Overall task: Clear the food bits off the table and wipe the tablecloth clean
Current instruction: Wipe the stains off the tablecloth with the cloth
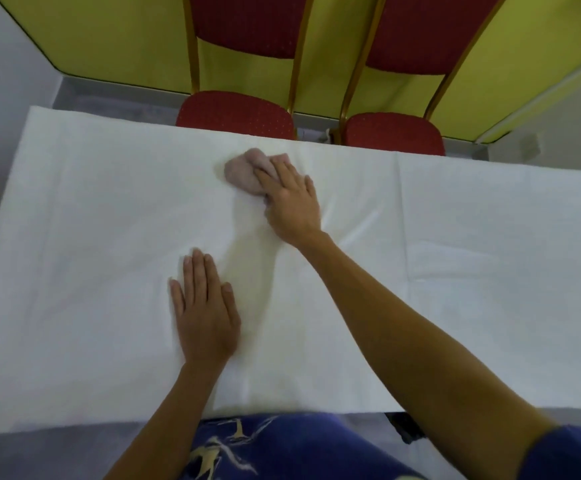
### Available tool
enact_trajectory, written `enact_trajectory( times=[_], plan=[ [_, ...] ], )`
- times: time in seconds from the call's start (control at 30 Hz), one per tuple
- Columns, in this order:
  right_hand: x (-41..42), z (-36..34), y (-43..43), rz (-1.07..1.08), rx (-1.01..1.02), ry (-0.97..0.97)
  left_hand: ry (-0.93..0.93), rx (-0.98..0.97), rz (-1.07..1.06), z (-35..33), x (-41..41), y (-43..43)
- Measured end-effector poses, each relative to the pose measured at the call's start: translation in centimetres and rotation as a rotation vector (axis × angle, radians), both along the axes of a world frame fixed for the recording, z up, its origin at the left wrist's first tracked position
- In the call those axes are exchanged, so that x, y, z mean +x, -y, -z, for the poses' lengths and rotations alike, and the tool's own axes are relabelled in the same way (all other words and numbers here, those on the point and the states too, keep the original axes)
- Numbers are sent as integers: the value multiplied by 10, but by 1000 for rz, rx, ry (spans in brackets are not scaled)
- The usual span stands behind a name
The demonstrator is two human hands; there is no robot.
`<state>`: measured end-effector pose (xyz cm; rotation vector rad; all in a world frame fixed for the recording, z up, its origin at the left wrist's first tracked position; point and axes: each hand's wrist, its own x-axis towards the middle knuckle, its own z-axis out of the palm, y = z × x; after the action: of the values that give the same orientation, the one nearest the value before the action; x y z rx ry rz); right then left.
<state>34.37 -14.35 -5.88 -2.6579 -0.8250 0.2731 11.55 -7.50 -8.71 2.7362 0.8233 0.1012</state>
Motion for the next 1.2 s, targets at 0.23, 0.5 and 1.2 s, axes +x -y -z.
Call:
enact_trajectory(
  times=[0.23, 0.5, 1.2],
  plan=[
    [102, -17, 138, 526, -105, 6, 52, 1, -5, 3, -1, 1],
    [-21, -23, 26, 383, 11, -77, 48, 43, -2, -1, 1, 2],
    [-196, -7, 76, 622, 29, 71, -48, 0, 15, -1, -1, 2]
  ],
)
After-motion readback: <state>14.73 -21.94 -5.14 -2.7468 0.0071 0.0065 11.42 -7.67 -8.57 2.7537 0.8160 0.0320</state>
